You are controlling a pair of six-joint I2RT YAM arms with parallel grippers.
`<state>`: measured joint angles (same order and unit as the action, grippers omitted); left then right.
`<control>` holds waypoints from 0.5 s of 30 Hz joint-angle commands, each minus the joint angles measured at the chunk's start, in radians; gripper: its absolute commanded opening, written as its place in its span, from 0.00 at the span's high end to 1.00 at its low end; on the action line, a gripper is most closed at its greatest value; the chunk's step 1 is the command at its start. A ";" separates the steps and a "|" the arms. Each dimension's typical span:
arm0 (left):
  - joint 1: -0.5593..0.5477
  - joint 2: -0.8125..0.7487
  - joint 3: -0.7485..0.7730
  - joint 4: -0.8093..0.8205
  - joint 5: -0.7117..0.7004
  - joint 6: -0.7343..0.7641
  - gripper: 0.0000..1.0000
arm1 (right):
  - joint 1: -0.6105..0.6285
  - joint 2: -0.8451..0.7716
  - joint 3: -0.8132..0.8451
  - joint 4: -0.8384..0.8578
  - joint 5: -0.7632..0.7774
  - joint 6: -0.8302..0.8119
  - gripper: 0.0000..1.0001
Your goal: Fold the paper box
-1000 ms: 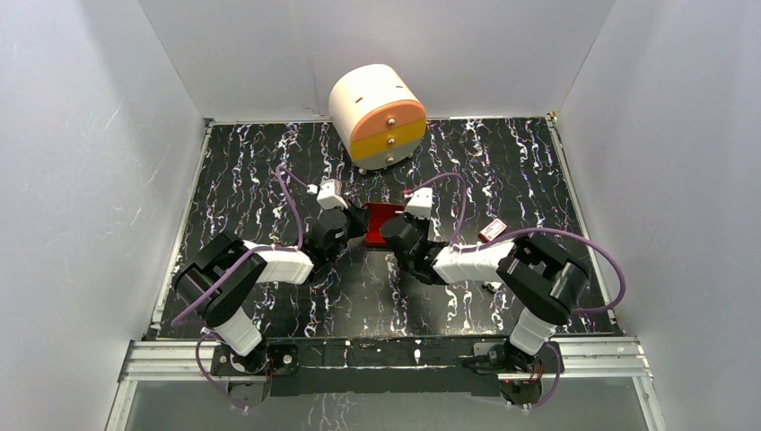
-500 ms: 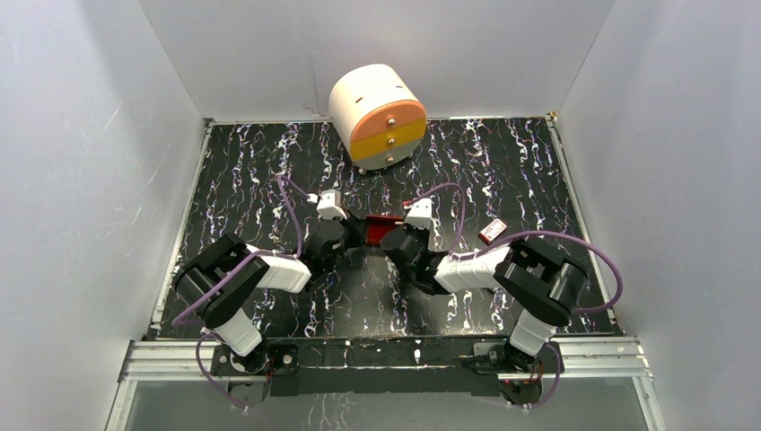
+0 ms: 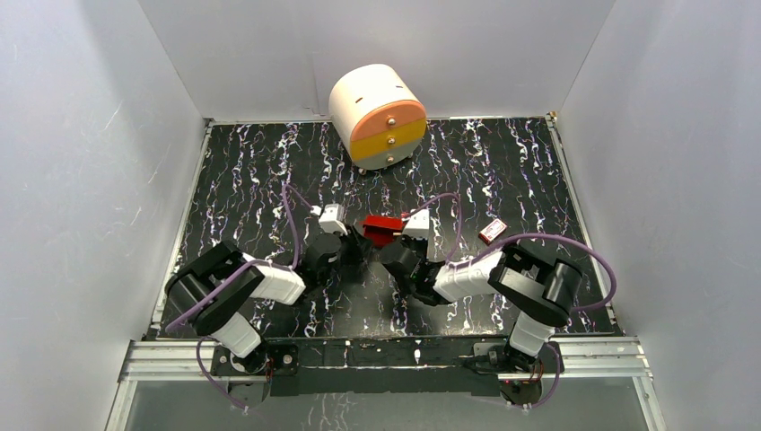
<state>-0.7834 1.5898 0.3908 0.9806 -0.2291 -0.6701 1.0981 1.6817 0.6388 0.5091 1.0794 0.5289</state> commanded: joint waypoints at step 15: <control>0.084 -0.446 -0.017 -0.298 -0.011 -0.023 0.28 | 0.028 0.034 -0.012 -0.050 0.033 0.059 0.91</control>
<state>-0.7452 1.1656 0.2955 0.8181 -0.2398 -0.7013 1.1160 1.7035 0.6388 0.4934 1.1156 0.5766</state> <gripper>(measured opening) 0.698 0.087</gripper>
